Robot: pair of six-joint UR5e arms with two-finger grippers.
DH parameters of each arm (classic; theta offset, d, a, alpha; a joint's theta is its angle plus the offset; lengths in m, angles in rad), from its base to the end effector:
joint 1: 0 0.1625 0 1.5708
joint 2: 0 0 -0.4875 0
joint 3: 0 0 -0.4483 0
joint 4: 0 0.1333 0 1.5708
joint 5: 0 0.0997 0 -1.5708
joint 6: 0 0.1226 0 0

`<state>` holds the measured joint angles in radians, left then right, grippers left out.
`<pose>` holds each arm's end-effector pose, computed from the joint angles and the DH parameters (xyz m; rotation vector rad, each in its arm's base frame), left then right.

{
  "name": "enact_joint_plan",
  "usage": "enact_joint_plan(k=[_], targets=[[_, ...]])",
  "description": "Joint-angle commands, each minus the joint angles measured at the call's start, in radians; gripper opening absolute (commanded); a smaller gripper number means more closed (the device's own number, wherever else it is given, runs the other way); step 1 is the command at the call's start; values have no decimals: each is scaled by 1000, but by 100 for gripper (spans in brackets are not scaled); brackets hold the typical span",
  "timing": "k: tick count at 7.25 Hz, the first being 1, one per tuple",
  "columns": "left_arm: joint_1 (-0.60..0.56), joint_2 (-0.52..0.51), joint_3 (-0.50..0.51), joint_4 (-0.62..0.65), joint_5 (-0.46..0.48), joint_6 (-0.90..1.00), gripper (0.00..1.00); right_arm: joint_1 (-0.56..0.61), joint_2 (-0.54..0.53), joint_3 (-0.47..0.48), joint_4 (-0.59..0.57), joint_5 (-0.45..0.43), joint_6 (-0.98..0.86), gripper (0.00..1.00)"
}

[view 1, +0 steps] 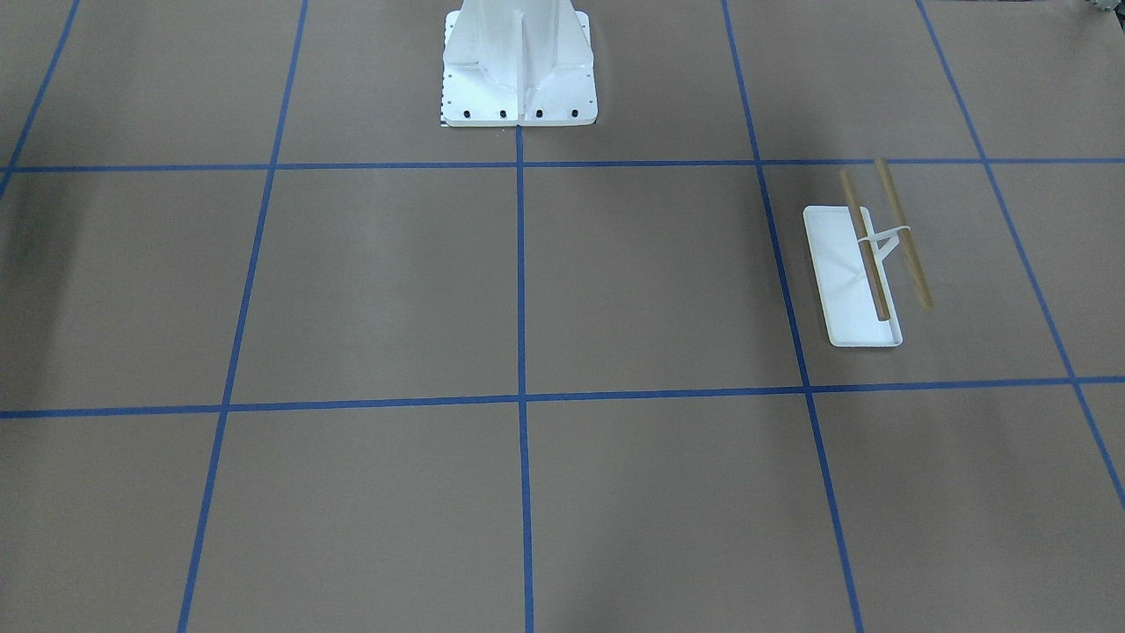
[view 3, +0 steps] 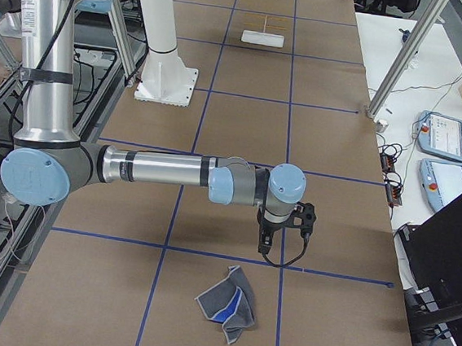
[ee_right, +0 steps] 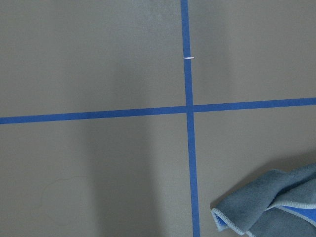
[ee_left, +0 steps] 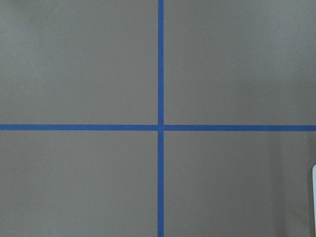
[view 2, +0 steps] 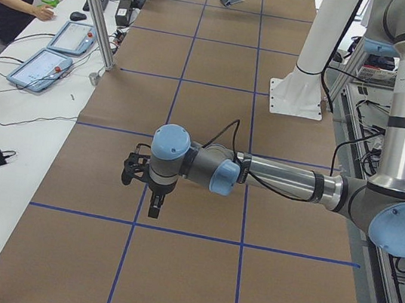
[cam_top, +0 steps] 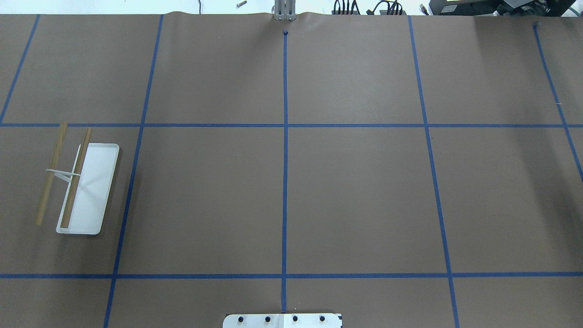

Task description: Hang towel on rack

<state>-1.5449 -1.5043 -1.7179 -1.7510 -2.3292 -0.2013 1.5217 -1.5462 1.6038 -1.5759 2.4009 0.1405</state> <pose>-0.0351 -0.5348 0.6731 0.1610 0.7771 -0.0672 0.0151 -0.5649 0.7014 -0.0293 -0.8310 0.0643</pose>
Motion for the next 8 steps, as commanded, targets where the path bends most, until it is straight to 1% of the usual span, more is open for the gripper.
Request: enact_joint_plan(k=[1, 3, 4, 6, 7, 8], targets=[[2, 33, -9, -2, 97, 11, 98, 0, -2, 2, 1, 0, -4, 100], [2, 29, -6, 2, 91, 10, 98, 0, 0, 2, 1, 0, -6, 100], [0, 38, -9, -4, 71, 10, 98, 0, 3, 2, -1, -2, -7, 100], [-3, 61, -31, -9, -37, 10, 98, 2, 2, 2, -1, -3, -9, 100], [-1, 40, -41, 1, -45, 3, 98, 2, -2, 1, -1, -3, -9, 100], [-1, 33, -55, -4, -21, 2, 98, 0, -3, 1, -1, -3, -9, 100]])
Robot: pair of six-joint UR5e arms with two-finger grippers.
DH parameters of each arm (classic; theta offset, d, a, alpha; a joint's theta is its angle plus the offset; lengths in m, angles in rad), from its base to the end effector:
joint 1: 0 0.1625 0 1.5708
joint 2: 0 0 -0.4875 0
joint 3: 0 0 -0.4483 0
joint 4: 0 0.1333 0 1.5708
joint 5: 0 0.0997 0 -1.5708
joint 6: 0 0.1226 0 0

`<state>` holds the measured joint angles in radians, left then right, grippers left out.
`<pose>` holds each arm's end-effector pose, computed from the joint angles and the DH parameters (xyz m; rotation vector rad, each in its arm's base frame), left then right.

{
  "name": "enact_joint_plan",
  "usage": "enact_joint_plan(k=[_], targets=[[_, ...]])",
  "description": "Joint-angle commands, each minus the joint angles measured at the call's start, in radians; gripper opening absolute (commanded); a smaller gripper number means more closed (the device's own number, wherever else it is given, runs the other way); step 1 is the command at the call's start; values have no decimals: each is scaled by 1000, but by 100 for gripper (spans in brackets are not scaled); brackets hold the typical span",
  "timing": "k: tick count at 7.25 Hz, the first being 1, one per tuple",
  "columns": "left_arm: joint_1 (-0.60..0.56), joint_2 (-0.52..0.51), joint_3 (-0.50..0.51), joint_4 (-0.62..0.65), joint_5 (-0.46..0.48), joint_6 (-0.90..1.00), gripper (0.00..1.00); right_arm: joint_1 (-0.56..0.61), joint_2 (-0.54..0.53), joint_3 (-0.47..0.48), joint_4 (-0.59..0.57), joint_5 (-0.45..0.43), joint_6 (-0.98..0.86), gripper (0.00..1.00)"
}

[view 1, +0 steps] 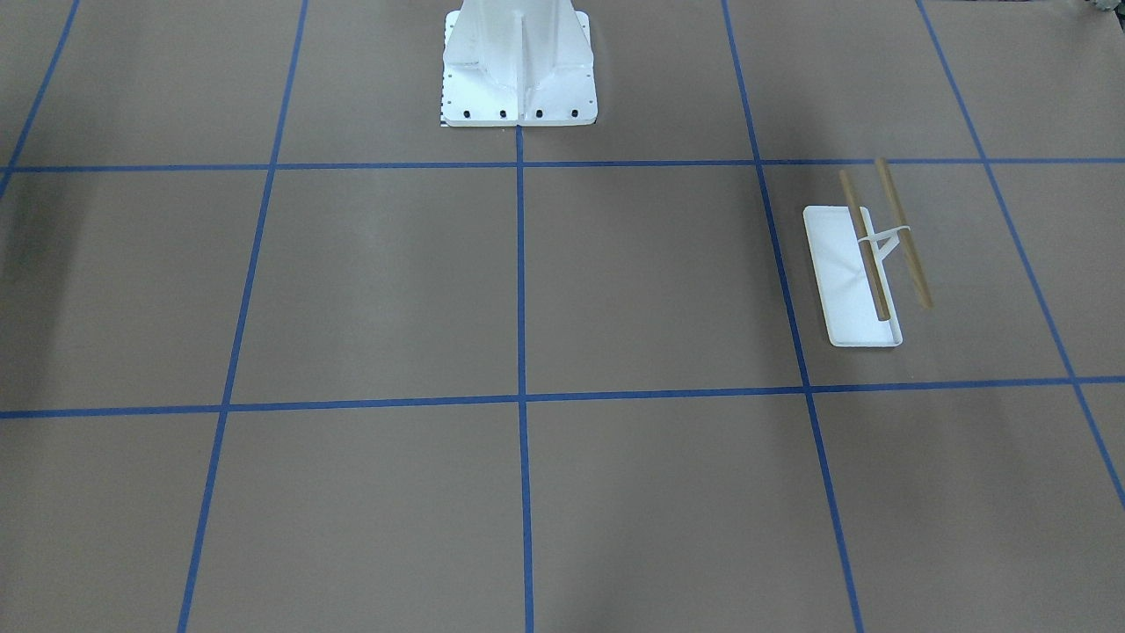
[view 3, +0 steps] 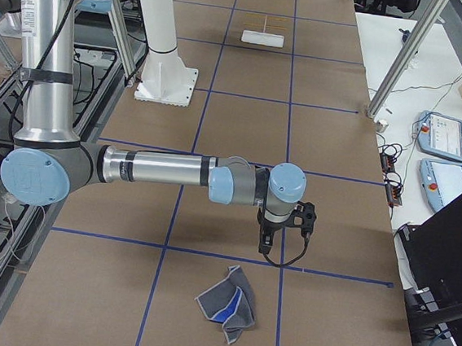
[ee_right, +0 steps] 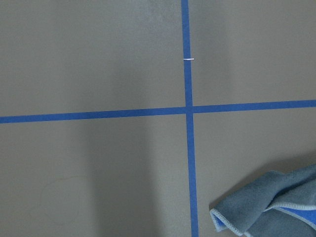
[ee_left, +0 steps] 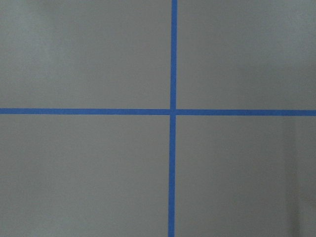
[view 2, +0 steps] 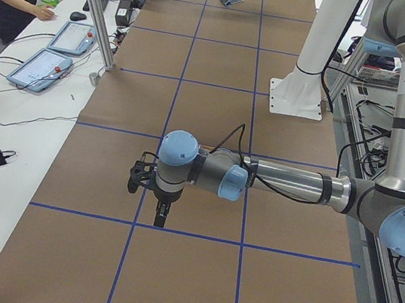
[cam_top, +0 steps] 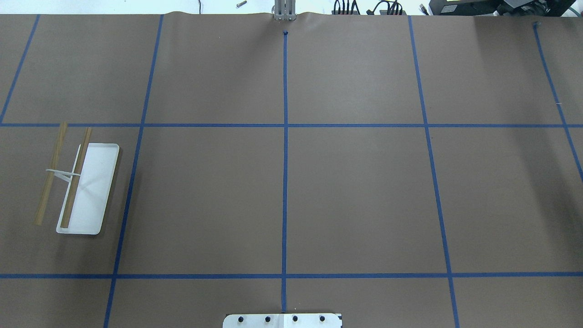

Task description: Hang towel on rack

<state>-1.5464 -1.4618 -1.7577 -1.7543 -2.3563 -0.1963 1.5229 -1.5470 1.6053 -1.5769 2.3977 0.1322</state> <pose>-0.0341 -0.5136 0.6702 0.1602 0.8032 -0.0595 0.0161 -0.5645 0.7014 -0.0254 -0.8279 0.0578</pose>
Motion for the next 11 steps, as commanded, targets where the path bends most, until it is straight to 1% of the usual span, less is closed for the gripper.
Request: enact_joint_plan(k=[1, 3, 4, 5, 6, 7, 8, 9, 10, 11], targets=[[0, -2, -23, -2, 17, 4, 98, -1, -2, -5, 0, 0, 0, 100], [0, -6, -13, 2, 9, 1, 98, -1, -7, -5, 2, 0, -5, 100], [0, -14, -17, 13, -4, -3, 98, -1, 1, -8, 3, -32, -6, 100], [-1, 3, -31, -6, -9, 6, 98, -1, -2, -14, 2, -126, -53, 100], [-1, 24, -35, -36, -11, 6, 98, -1, -10, -22, 0, -193, -89, 100], [-1, 29, -37, -46, -12, 5, 98, -1, -12, -51, 9, -195, -95, 100], [-1, 29, -39, -48, -12, 3, 98, -1, -27, -127, 126, -195, -120, 100], [-1, 29, -39, -48, -12, 3, 98, -1, -33, -243, 297, -184, -118, 100], [-1, 29, -39, -48, -12, 3, 98, -1, -44, -328, 396, -161, -123, 100], [0, 29, -37, -48, -12, 3, 98, -1, -45, -355, 460, -169, -129, 100]])
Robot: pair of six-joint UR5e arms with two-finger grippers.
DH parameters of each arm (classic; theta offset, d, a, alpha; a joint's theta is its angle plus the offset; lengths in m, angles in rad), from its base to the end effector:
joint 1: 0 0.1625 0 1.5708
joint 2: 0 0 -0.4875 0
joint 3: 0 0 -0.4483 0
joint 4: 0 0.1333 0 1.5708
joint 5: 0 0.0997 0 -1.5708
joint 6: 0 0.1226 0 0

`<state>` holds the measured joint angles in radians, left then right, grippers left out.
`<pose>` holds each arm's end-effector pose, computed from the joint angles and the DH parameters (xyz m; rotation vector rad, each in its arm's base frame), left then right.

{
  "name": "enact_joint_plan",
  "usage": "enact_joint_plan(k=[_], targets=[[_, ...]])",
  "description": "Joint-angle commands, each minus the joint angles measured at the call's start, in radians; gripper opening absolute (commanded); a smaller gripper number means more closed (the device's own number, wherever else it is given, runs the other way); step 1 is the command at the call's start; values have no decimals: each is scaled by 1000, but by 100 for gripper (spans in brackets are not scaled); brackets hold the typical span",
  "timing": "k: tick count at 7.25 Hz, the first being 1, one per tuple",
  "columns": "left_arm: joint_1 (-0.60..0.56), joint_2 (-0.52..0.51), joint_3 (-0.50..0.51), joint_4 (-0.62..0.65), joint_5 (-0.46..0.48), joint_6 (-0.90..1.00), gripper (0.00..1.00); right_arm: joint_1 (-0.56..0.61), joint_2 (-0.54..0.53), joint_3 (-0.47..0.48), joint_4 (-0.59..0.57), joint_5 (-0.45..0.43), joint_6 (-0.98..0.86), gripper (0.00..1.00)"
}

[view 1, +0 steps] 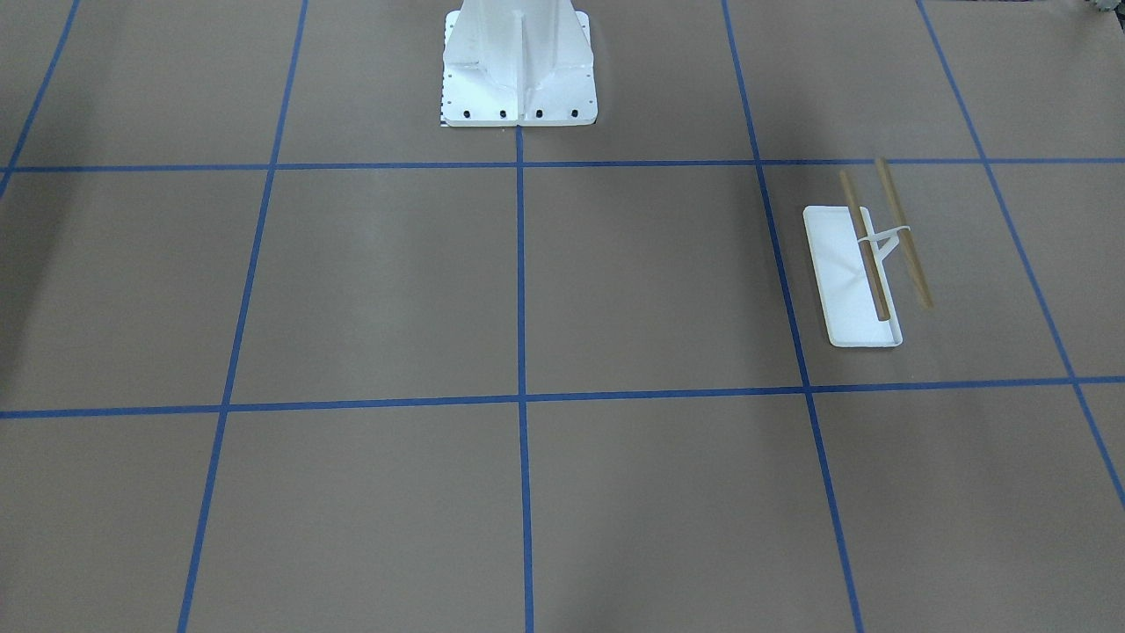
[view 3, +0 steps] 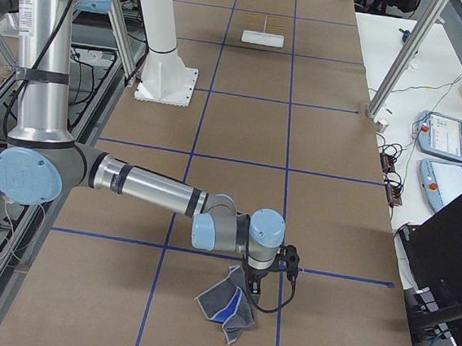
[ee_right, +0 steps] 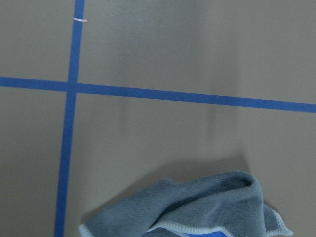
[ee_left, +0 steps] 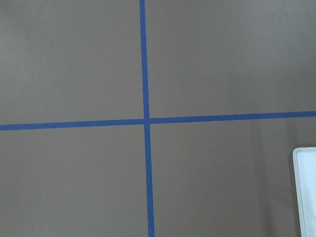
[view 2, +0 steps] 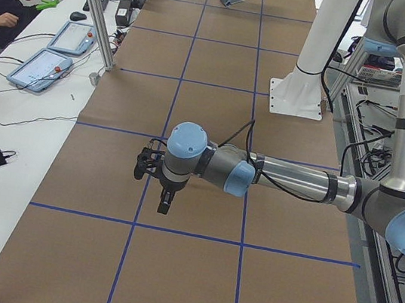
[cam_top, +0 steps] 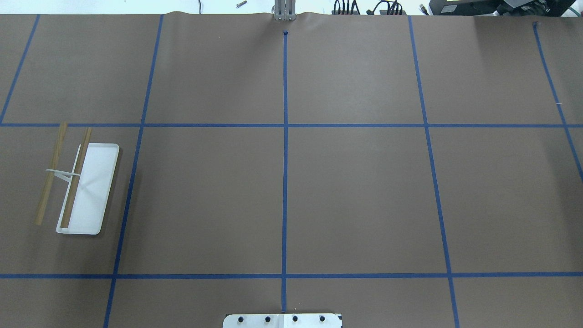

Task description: Hang towel on rack

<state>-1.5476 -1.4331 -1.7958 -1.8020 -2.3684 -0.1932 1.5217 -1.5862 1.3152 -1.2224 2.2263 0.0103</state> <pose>-0.0339 -0.5021 0.6564 0.2141 0.8181 -0.0327 0.0324 -0.5336 0.8591 0.0551 -0.6572 -0.0628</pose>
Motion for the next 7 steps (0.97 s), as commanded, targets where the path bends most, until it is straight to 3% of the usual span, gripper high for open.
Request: enact_joint_plan(k=[1, 5, 7], targets=[[1, 0, 1, 0, 0, 0, 98, -2, -2, -89, 109, 1, -9, 100], [1, -3, 12, 0, 0, -2, 98, -23, 49, -146, 106, -17, 22, 100], [1, -3, 13, 0, 0, -2, 98, -23, 60, -174, 106, -1, 138, 100]])
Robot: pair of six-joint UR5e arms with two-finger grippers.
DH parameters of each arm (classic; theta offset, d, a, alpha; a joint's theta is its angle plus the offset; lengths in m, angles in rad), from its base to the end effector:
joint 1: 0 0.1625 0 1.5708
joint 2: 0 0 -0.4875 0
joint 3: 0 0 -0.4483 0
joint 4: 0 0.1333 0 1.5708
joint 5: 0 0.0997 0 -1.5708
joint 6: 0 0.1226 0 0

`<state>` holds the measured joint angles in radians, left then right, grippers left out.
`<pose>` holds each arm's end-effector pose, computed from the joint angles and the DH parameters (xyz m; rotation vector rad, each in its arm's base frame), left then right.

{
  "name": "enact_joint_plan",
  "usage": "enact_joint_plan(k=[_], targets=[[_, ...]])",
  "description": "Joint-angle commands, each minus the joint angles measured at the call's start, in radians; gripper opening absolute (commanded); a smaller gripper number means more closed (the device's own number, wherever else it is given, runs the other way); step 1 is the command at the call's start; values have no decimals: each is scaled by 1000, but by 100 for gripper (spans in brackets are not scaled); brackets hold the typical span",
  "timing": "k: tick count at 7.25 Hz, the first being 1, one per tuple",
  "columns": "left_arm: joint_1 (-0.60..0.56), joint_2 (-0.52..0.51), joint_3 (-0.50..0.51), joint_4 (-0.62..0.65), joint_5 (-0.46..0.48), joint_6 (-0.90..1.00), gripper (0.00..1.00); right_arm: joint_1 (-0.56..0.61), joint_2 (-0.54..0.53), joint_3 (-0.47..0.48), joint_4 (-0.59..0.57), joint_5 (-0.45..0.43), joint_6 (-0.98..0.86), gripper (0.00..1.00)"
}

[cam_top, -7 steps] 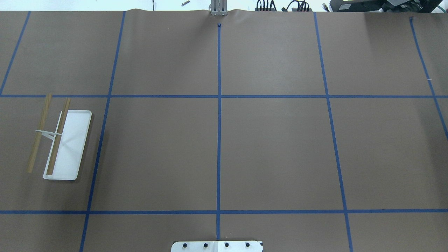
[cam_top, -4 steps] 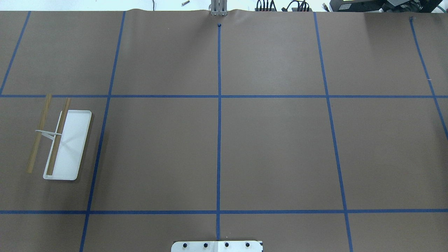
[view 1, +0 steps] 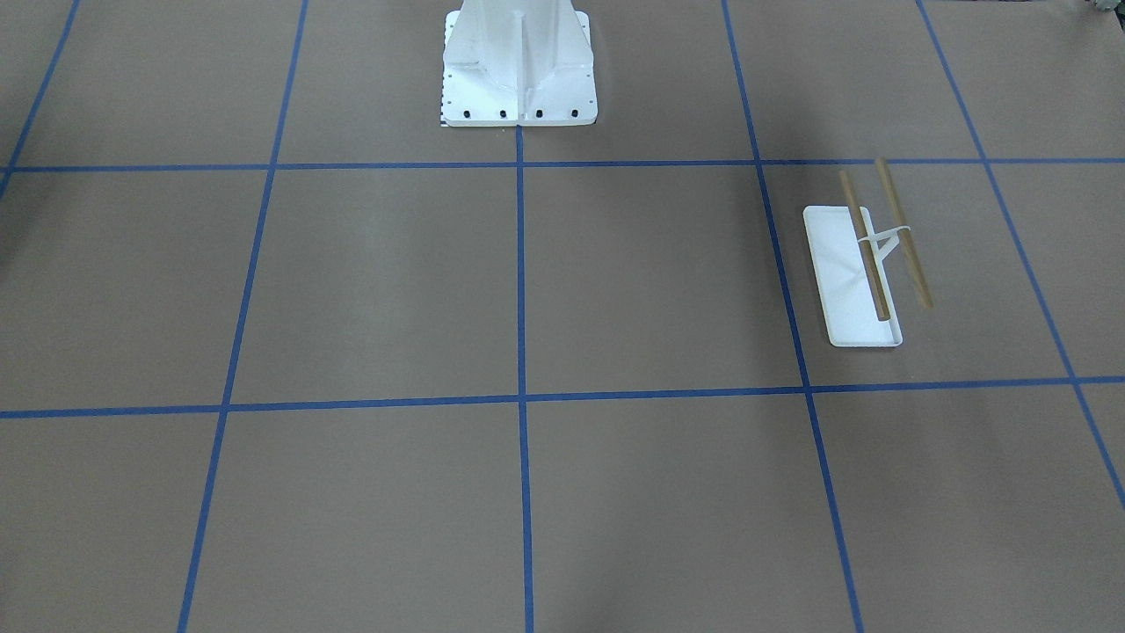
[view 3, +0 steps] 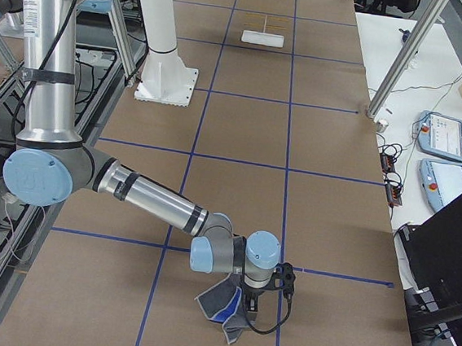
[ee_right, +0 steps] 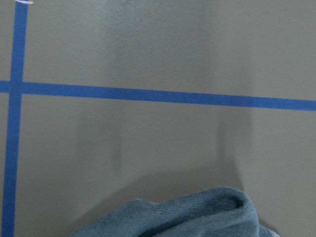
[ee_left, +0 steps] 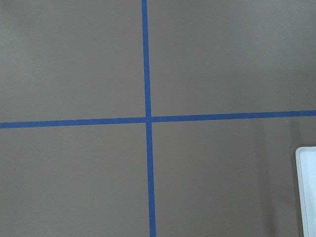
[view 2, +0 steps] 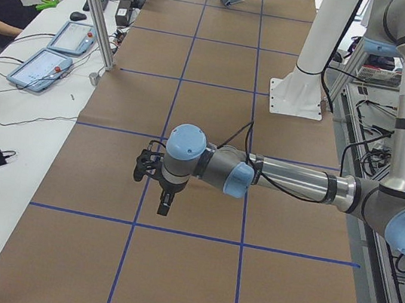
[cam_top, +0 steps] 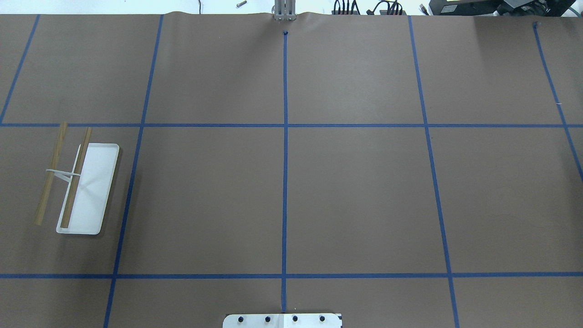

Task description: Hang towel on rack

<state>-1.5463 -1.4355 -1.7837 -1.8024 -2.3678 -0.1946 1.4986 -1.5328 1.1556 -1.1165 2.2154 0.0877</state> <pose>-0.0333 -0.5032 0.6621 0.2043 0.8172 -0.0367 0.0204 -0.5451 0.9048 0.0227 -0.6481 -0.0099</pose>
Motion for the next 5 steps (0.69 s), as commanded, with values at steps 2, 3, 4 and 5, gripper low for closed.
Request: enact_joint_plan(k=[2, 3, 4, 5], targets=[[2, -2, 7, 0, 1, 1, 98, -1, 8, -37, 0, 41, 84, 100], [0, -3, 3, 0, 1, 1, 98, -1, 6, -43, 0, 43, 86, 100], [2, -2, 4, 0, 1, 1, 98, -3, 8, -45, 0, 41, 86, 100], [0, -2, 4, 0, 1, 1, 98, -6, 10, -45, 0, 35, 86, 100]])
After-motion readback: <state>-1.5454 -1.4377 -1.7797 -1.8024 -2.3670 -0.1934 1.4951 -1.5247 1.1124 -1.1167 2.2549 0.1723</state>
